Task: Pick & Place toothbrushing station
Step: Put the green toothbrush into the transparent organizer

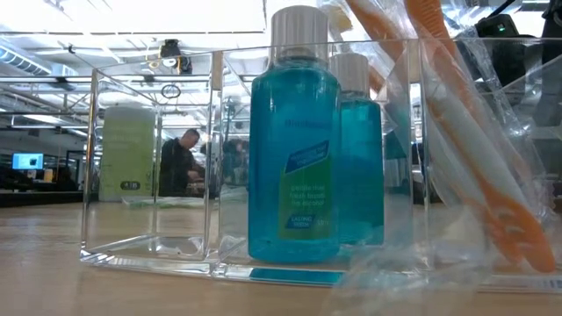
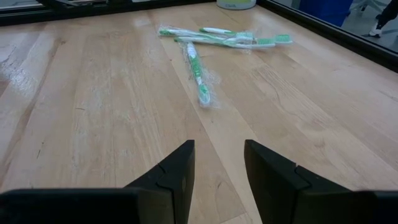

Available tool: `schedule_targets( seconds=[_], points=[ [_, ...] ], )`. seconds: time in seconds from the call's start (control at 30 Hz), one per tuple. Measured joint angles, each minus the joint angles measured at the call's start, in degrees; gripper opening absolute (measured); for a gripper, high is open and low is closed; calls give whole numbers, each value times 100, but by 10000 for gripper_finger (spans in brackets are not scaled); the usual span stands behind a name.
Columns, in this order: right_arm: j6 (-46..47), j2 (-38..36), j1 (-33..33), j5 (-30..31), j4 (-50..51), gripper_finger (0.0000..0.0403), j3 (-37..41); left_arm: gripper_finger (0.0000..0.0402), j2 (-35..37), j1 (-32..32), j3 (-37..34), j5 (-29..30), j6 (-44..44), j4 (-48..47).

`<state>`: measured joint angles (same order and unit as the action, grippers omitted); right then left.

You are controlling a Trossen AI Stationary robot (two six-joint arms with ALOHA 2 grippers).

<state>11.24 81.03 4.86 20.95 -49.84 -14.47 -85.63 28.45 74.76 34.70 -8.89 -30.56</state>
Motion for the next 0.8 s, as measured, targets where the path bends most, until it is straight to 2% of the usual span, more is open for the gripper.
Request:
schedule_targets(
  seconds=[0.1,0.3,0.5,0.7,0.8],
  points=[
    [-8,0,-1,0,-2,130,-1,175,-16,-143,-92,129,-118,-223],
    [5,0,-2,-1,-2,130,0,175,-65,-1157,-722,-454,104,-176],
    [-15,0,0,9,-2,130,-1,175,-63,-2643,-1706,-2214,1047,979],
    [-142,0,-2,16,0,130,0,175,-67,-4007,-2432,-3433,1453,2031],
    [-248,0,-26,15,-2,130,0,175,-158,-4453,-2671,-3742,1486,2364]
  ],
)
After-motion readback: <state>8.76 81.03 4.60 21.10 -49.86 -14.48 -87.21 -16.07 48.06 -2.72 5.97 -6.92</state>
